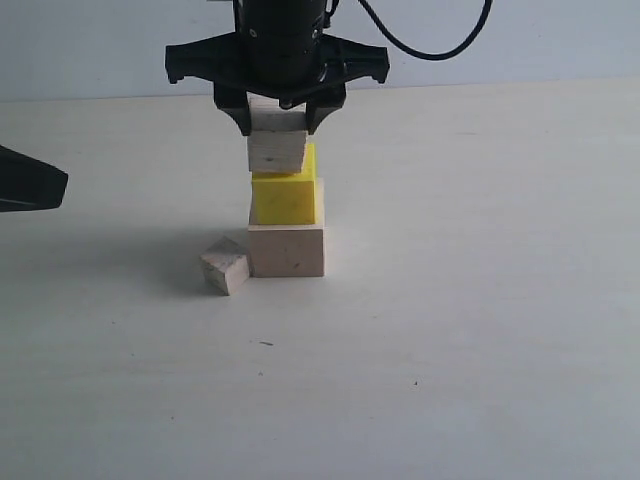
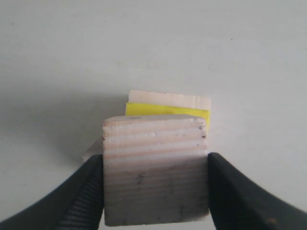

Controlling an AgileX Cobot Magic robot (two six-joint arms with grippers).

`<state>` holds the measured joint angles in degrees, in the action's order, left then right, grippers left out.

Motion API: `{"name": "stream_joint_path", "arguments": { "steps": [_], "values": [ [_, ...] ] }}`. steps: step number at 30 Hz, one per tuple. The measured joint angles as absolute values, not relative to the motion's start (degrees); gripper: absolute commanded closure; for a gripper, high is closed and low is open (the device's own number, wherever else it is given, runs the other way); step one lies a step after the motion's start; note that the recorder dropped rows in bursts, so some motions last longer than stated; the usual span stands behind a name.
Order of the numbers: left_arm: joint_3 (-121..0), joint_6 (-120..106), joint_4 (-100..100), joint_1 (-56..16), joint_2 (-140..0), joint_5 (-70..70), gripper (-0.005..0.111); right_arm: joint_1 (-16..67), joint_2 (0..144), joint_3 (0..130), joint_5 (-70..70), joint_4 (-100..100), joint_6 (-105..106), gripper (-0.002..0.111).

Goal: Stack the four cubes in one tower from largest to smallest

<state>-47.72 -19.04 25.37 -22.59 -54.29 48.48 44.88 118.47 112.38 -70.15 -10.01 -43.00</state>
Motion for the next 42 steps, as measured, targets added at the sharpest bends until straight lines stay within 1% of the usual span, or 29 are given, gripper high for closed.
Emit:
{"name": "stream_joint_path", "arguments": {
  "steps": [11,21,42],
  "values": [
    [-47.7,-19.0,25.4,-22.6,-54.3,48.5,0.107,44.9,112.7,112.6,-70.2,-11.7,-41.6,0.108],
    [-47.7,-19.0,25.4,-22.6,-54.3,48.5,0.107,44.9,113.8,106.6,-70.3,-11.5,-43.2,0.108],
    [-47.7,-19.0,25.4,-22.6,-54.3,48.5,0.107,44.9,114.3,106.5,-68.9,-10.9,-43.5,0.108]
  ]
}}
